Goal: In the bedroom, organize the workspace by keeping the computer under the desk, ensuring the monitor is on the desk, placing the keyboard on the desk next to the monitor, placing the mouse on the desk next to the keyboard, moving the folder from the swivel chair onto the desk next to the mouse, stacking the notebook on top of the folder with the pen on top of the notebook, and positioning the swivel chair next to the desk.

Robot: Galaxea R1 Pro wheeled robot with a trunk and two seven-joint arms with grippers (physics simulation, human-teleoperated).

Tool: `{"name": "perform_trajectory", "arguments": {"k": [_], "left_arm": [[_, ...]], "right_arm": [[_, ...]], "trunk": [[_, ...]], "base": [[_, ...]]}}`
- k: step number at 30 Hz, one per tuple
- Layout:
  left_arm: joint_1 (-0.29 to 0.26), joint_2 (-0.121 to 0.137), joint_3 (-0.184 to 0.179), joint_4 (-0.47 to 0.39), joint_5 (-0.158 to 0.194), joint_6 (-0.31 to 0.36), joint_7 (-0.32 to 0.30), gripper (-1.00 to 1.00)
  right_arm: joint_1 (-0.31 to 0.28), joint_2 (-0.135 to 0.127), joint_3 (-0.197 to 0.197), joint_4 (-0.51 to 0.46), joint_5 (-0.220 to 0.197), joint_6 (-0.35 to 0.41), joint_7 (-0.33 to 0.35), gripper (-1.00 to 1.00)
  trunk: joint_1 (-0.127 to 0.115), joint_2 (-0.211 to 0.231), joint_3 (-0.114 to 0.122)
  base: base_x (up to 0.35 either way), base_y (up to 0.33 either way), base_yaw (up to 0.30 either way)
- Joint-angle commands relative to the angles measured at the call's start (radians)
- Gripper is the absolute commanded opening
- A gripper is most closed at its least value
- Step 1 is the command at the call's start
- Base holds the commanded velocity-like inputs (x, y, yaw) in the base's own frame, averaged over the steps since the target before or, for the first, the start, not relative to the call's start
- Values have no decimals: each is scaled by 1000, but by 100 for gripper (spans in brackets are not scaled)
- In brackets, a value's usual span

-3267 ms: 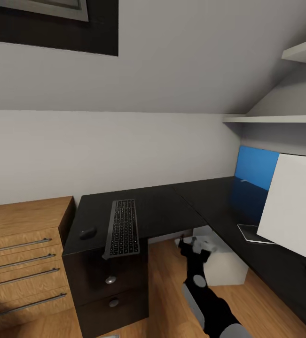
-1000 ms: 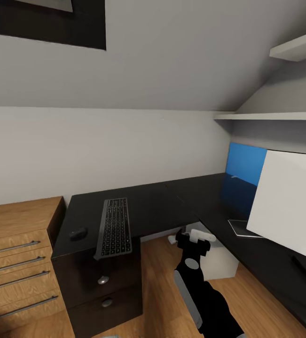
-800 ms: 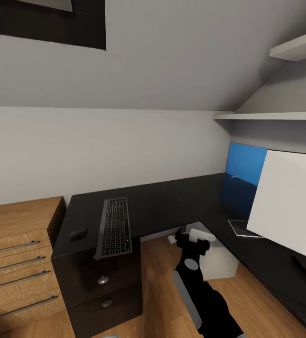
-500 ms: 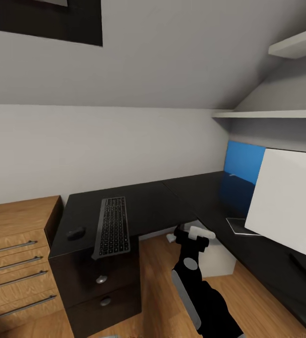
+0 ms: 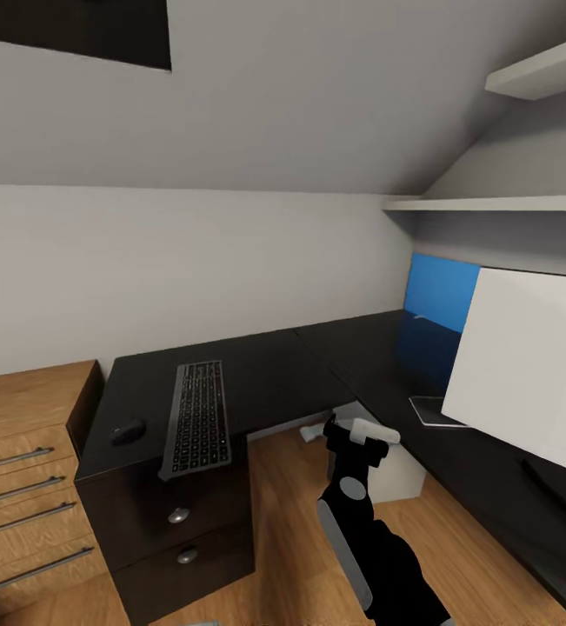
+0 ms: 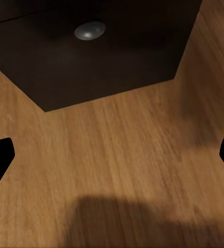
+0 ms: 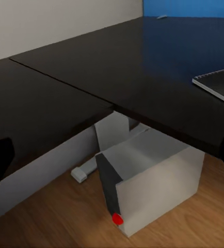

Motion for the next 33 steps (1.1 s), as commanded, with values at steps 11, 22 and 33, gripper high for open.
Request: {"name": "perform_trajectory", "arguments": {"k": [11, 22, 33], "left_arm": [[-1, -1, -6, 0, 12, -5, 6, 100], [-1, -1, -6, 0, 12, -5, 6, 100], [-1, -1, -6, 0, 11, -5, 6, 100]], "right_arm": [[-1, 0, 3, 0, 3, 6, -6, 100], [-1, 0, 56, 4, 5, 6, -6, 100], [-1, 0, 68, 6, 6, 4, -6, 100]], "trunk": [[0, -1, -18], [0, -1, -33], [0, -1, -45]], "base": [[0, 0, -124], [0, 0, -170], [0, 0, -217]]}}
